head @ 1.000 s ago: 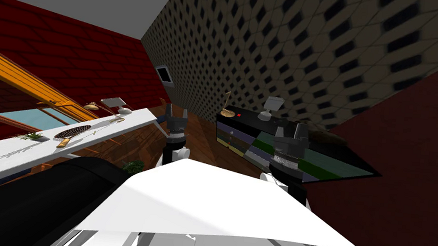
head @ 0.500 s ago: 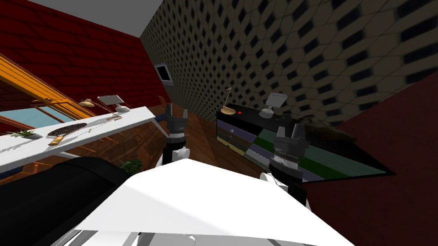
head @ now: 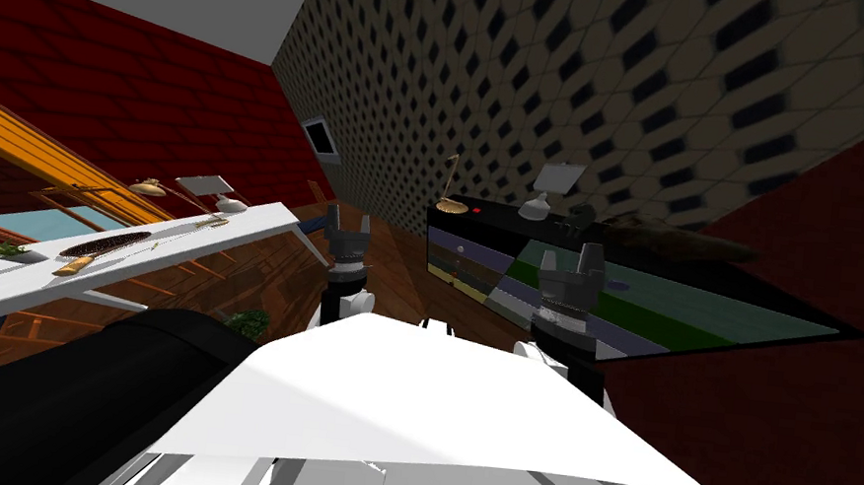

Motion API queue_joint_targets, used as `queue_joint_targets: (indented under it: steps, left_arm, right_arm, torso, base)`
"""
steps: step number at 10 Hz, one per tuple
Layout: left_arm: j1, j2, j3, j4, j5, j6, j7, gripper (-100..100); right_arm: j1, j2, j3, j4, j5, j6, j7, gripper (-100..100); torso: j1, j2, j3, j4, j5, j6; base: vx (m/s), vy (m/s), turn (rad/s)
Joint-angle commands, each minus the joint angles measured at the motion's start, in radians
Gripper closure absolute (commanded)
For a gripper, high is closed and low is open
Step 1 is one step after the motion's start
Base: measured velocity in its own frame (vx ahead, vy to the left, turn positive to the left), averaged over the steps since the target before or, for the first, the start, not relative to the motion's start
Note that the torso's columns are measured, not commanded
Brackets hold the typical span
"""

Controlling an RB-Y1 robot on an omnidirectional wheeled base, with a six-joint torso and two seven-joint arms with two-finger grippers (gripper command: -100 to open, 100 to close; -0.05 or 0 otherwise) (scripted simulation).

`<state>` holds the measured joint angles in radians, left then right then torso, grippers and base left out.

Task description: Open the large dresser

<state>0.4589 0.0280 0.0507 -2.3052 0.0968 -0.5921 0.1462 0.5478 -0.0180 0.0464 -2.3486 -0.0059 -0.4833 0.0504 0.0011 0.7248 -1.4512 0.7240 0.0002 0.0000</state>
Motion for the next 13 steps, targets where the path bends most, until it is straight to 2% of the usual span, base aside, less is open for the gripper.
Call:
queue_joint_targets:
  steps: [1,2,3,5,6,7,8,9,10,11,12,13]
  left_arm:
    - [0.000,0.000,0.000,0.000,0.000,0.000,0.000,0]
    - [0.000,0.000,0.000,0.000,0.000,0.000,0.000,0]
    - [0.000,0.000,0.000,0.000,0.000,0.000,0.000,0]
    - [0.000,0.000,0.000,0.000,0.000,0.000,0.000,0]
    - [0.000,0.000,0.000,0.000,0.000,0.000,0.000,0]
    - [0.000,0.000,0.000,0.000,0.000,0.000,0.000,0]
    - [0.000,0.000,0.000,0.000,0.000,0.000,0.000,0]
    - [0.000,0.000,0.000,0.000,0.000,0.000,0.000,0]
    - [0.000,0.000,0.000,0.000,0.000,0.000,0.000,0]
    - [0.000,0.000,0.000,0.000,0.000,0.000,0.000,0]
    - [0.000,0.000,0.000,0.000,0.000,0.000,0.000,0]
    - [0.000,0.000,0.000,0.000,0.000,0.000,0.000,0]
  right_arm:
    - [0.012,-0.063,0.010,0.021,0.057,0.040,0.015,-100]
    - [0.017,-0.086,0.015,0.033,0.090,0.064,0.023,-100]
    - [0.017,-0.086,0.015,0.033,0.090,0.064,0.023,-100]
    - [0.031,-0.127,0.028,0.062,0.159,0.124,0.043,-100]
    - [0.031,-0.127,0.028,0.062,0.173,0.124,0.043,-100]
    - [0.039,-0.145,0.035,0.080,0.210,0.160,0.056,-100]
    - [0.039,-0.145,0.035,0.080,0.222,0.160,0.056,-100]
    - [0.047,-0.162,0.043,0.098,0.262,0.191,0.069,-100]
    - [0.047,-0.162,0.043,0.098,0.276,0.199,0.069,-100]
    - [0.055,-0.177,0.051,0.118,0.311,0.241,0.084,-100]
    - [0.055,-0.177,0.051,0.118,0.333,0.241,0.084,-100]
    - [0.064,-0.191,0.061,0.139,0.371,0.285,0.100,-100]
  torso:
    - [0.001,0.009,-0.020,0.010,0.000,0.000]
    - [0.001,0.012,-0.024,0.013,0.000,0.000]
    - [0.001,0.012,-0.025,0.013,0.000,0.000]
    - [-0.002,0.013,-0.025,0.014,-0.001,0.000]
    - [0.000,0.013,-0.025,0.014,0.000,0.000]
    - [-0.001,0.013,-0.025,0.014,0.000,0.000]
    - [-0.001,0.014,-0.025,0.014,0.000,0.000]
    - [-0.002,0.014,-0.025,0.014,0.000,0.000]
    - [-0.001,0.014,-0.025,0.014,0.000,0.000]
    - [-0.002,0.013,-0.025,0.014,0.000,0.000]
    - [-0.001,0.012,-0.026,0.014,0.000,0.000]
    - [-0.001,0.013,-0.025,0.014,0.000,0.000]
  base:
    - [0.012,0.067,0.008]
    - [0.020,0.087,0.012]
    - [0.018,0.065,0.003]
    - [0.033,0.080,0.018]
    - [0.025,0.077,0.003]
    - [0.020,0.073,0.020]
    - [0.022,0.061,0.008]
    - [0.018,0.076,0.023]
    - [0.025,0.058,0.009]
    - [0.051,0.059,0.022]
    - [0.042,0.059,0.015]
    - [0.039,0.089,0.032]
